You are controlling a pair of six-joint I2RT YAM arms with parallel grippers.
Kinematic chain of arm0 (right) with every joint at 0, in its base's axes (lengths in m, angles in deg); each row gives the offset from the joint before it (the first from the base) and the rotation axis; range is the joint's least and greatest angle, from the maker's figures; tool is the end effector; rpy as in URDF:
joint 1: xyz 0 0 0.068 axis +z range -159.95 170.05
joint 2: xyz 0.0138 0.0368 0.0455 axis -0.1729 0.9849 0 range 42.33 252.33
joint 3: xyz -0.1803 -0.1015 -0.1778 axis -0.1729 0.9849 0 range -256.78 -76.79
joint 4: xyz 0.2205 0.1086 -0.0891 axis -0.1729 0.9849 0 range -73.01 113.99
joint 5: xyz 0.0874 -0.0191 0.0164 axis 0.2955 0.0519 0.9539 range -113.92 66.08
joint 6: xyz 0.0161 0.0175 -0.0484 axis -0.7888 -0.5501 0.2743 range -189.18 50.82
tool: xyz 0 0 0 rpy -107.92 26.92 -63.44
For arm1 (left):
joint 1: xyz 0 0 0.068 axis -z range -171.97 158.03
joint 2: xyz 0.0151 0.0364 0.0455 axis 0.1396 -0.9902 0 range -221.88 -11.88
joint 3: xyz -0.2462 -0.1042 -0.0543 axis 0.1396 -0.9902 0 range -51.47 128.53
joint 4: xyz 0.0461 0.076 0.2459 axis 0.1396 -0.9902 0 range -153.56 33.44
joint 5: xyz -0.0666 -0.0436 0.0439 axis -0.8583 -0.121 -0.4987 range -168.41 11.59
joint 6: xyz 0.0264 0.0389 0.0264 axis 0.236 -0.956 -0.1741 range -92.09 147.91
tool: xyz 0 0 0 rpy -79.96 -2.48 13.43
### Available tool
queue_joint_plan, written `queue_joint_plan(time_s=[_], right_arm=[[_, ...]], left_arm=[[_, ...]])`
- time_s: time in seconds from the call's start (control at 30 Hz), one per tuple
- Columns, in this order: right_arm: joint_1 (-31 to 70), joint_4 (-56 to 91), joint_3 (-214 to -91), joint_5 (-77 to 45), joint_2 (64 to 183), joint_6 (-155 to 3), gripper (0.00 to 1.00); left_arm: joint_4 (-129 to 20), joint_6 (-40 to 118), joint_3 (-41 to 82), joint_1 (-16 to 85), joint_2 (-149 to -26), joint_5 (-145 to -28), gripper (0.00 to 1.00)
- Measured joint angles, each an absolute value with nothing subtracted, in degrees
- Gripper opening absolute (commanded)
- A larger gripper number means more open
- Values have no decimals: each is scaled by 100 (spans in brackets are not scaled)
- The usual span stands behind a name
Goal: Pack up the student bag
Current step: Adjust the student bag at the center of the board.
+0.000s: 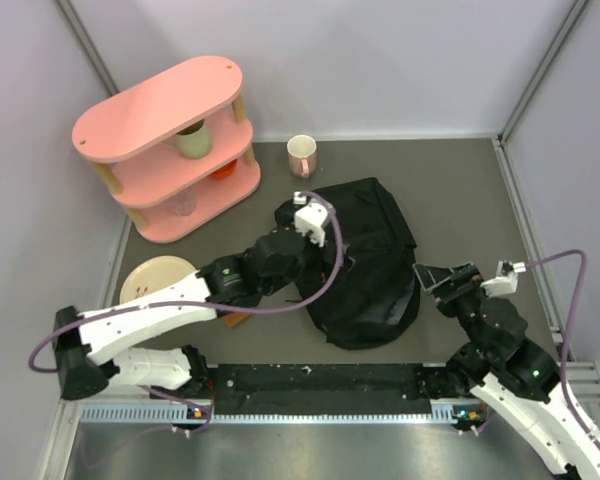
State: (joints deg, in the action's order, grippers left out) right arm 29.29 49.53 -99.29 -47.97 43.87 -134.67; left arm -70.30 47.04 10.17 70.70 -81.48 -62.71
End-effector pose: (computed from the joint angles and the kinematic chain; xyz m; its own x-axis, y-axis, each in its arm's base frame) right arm 0.0616 0.0316 0.2429 -0.3088 0.8207 -0.4808 0.0299 0.5136 0.8575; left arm 0.1369 -0.2439 0.3465 -0.4027 0.0922 -0.9107 0.6434 0.7361 -0.2100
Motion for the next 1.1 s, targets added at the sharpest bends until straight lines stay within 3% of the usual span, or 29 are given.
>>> queue_joint_plan(time_s=[0.2,0.4,0.53,0.73,1.1], right_arm=[[2929,5492,-10941,-5025,5203,-12962,85],[2929,5208,-11336,-4356,6151,-12359,82],[2931,4773,-11199,-3440,6665,-12222,77],[3213,4244,-10716,-2581,7025,-12451,76],[3843,4271,-9426,-2159,6566,-13929,86]], left_arm=[[-7109,4927,720,6878,-7018,-5545,99],[-7568,5747,449,6093,-7167,-5012,99],[-7769,6271,-244,5621,-7497,-5344,99],[-7769,6702,-731,5234,-7702,-5925,99],[-6853,6971,-1197,5075,-8262,-7152,99]])
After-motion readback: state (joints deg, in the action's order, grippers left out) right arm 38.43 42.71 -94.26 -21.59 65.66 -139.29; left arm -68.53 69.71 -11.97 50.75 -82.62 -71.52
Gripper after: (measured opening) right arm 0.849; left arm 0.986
